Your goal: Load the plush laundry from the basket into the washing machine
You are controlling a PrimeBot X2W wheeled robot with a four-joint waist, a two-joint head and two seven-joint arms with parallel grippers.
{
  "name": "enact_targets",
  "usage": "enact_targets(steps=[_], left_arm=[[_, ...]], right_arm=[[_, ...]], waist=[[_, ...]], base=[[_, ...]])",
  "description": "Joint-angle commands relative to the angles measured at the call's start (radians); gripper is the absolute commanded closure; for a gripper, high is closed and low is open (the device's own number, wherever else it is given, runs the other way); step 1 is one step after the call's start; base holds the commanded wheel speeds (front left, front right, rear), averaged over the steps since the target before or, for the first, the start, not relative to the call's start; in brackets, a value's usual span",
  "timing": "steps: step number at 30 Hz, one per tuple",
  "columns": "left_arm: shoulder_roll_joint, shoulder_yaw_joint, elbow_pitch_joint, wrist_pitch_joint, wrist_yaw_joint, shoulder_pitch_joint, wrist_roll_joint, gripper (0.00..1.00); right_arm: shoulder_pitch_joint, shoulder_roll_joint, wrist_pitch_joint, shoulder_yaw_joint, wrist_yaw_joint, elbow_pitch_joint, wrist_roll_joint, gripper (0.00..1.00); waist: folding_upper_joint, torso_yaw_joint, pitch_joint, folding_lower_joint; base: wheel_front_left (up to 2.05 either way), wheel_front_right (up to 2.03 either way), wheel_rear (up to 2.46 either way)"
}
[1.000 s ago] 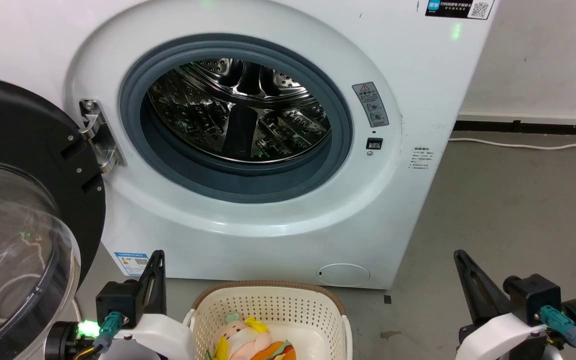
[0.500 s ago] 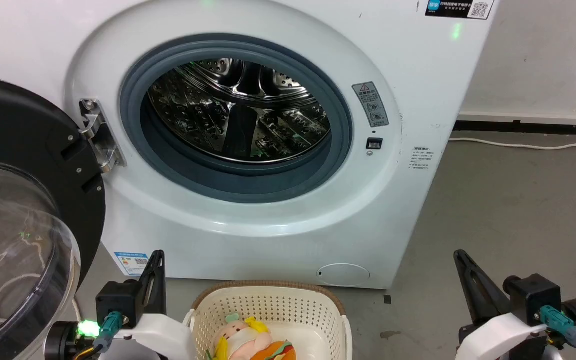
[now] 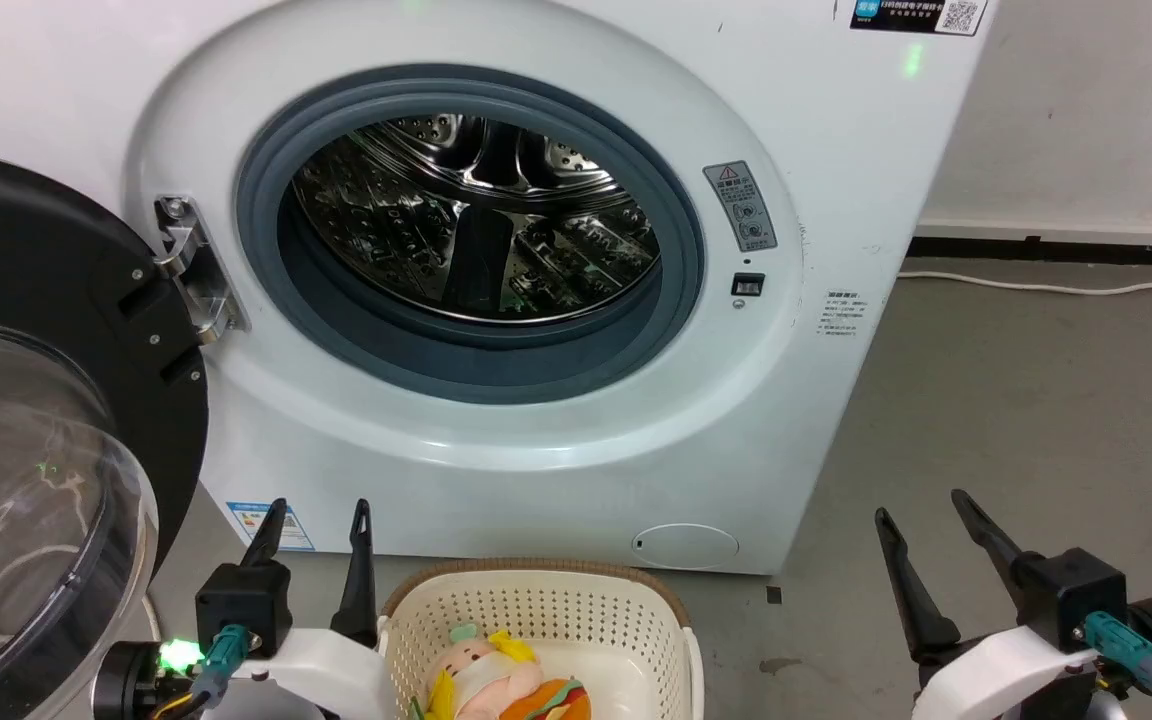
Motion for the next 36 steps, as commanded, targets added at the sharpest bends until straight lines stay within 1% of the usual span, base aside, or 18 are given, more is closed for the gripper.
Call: enact_targets(steps=[1, 7, 17, 25, 36], left_arm=[[0.001, -0.006, -0.009, -0.012, 0.004, -0.001, 0.001, 0.0], [0.004, -0.02, -0.013, -0.024, 0.008, -0.008, 0.005, 0.0], [0.021, -0.044, 0.011, -0.045, 0.009, -0.036, 0.004, 0.0], [0.039, -0.065, 0.07, -0.062, -0.003, -0.069, 0.002, 0.0], [0.062, -0.094, 0.186, -0.083, -0.02, -0.127, 0.0, 0.0]], right_arm=[[-0.002, 0.0, -0.011, -0.004, 0.0, -0.004, 0.014, 0.0], [-0.011, 0.0, -0.023, -0.012, 0.0, -0.007, 0.023, 0.0], [-0.039, 0.0, -0.044, -0.021, 0.0, -0.019, 0.051, 0.0], [-0.058, 0.0, -0.061, -0.019, 0.0, -0.033, 0.074, 0.0], [-0.083, 0.0, -0.082, -0.012, 0.0, -0.045, 0.113, 0.0]], waist=[[0.0, -0.002, 0.004, 0.0], [0.0, -0.01, 0.028, 0.0], [0.0, -0.037, 0.098, 0.0], [0.0, -0.063, 0.162, 0.0], [0.0, -0.103, 0.246, 0.0]], base=[[0.0, 0.0, 0.0], [0.0, 0.0, 0.0], [0.0, 0.0, 0.0], [0.0, 0.0, 0.0], [0.0, 0.0, 0.0]])
